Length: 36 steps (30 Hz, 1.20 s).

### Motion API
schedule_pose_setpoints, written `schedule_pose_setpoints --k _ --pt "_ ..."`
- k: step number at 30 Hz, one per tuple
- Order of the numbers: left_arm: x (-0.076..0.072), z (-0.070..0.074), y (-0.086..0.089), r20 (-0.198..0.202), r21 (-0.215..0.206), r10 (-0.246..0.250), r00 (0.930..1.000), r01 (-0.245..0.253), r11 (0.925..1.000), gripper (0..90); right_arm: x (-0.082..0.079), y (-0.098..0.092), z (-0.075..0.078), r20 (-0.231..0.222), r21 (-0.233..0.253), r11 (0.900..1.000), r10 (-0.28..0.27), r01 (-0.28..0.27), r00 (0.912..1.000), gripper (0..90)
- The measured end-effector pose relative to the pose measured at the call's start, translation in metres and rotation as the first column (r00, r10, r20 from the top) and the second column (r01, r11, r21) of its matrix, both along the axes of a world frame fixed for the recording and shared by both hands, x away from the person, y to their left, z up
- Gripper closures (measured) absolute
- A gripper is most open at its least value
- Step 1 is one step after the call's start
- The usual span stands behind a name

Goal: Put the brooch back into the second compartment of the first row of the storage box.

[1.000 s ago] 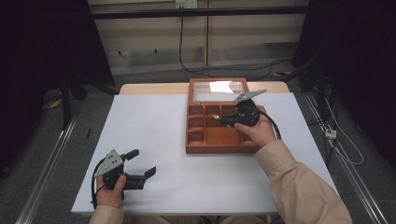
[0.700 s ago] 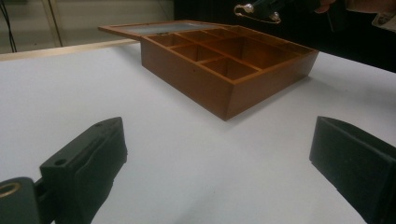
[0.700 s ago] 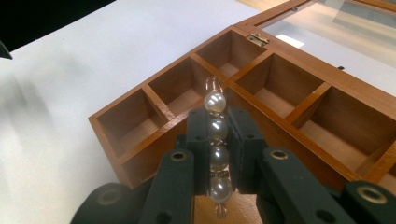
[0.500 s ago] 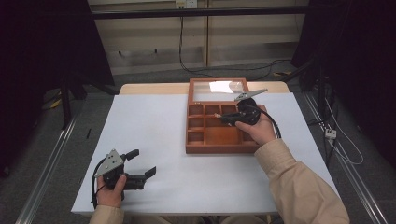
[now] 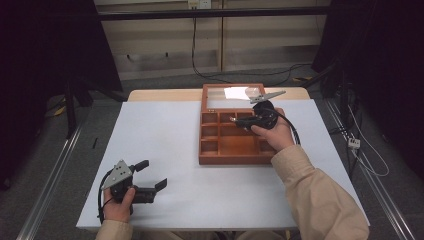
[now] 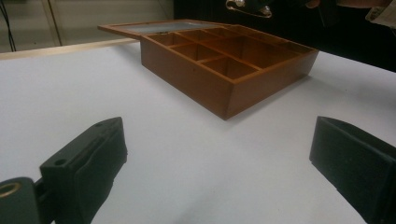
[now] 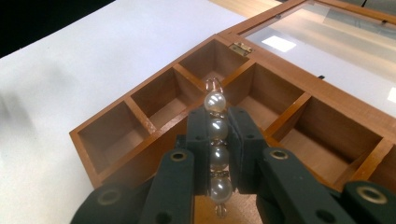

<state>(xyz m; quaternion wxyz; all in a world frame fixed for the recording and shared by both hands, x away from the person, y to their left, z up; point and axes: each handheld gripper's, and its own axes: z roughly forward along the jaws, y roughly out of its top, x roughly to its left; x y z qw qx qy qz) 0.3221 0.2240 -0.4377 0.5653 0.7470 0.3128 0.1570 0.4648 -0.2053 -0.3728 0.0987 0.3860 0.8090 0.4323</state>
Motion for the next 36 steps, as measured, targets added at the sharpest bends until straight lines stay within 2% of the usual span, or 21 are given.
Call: schedule_pose_setpoints --k 11,36 --pt "0.0 0.0 0.0 0.002 -0.004 0.0 1.0 0.0 1.0 3.7 0.01 0.002 0.005 0.012 -0.001 1.0 -0.015 0.015 0.9998 80.1" --pt "0.001 0.0 0.0 0.001 0.006 -0.002 1.0 0.002 1.0 3.8 0.026 0.01 0.0 0.004 -0.008 1.0 -0.029 0.03 0.9996 80.1"
